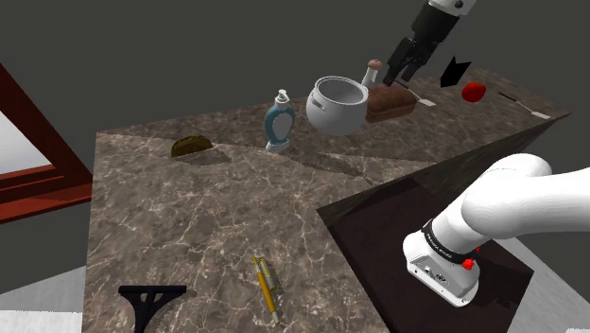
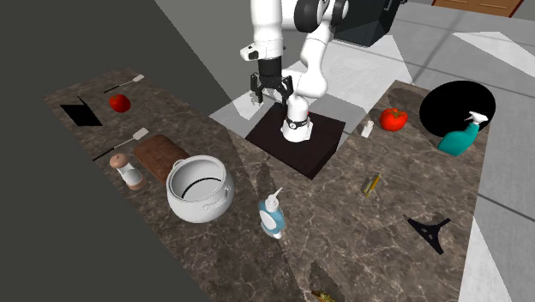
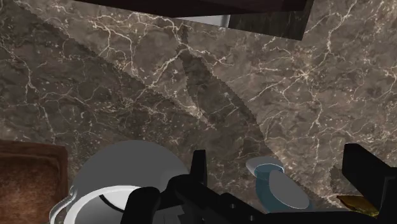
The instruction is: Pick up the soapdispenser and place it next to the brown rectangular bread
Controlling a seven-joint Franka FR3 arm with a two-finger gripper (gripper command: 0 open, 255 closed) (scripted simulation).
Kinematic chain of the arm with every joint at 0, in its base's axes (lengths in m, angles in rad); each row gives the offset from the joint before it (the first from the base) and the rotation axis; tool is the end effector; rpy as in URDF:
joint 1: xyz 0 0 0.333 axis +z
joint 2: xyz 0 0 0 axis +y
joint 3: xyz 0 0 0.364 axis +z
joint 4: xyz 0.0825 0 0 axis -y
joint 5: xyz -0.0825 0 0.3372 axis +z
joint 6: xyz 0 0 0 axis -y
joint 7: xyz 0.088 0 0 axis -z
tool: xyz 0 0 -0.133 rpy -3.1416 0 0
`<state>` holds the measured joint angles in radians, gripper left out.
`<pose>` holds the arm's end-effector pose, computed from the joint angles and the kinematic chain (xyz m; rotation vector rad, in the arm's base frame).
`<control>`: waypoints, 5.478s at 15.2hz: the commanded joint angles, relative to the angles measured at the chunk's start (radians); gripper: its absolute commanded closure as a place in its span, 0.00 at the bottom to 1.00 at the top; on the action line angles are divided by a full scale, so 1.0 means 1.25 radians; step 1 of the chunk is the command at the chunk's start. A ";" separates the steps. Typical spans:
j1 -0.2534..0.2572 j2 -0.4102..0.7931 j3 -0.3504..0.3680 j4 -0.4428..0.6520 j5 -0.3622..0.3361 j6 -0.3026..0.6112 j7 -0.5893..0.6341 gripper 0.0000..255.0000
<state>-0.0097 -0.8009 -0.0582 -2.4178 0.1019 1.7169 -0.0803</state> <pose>0.2376 -0.0106 0.5896 -3.0007 -0.0272 -0.1625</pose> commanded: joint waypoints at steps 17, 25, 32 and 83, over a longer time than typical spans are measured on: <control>0.036 0.439 0.136 0.167 0.012 0.307 0.146 0.00; 0.052 0.684 0.176 0.353 -0.052 0.375 0.239 0.00; 0.057 0.736 0.177 0.346 -0.064 0.434 0.251 0.00; 0.056 0.690 0.177 0.620 -0.060 0.115 0.256 1.00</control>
<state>0.0605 0.0594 0.1638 -1.6615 0.0277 1.8767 0.2404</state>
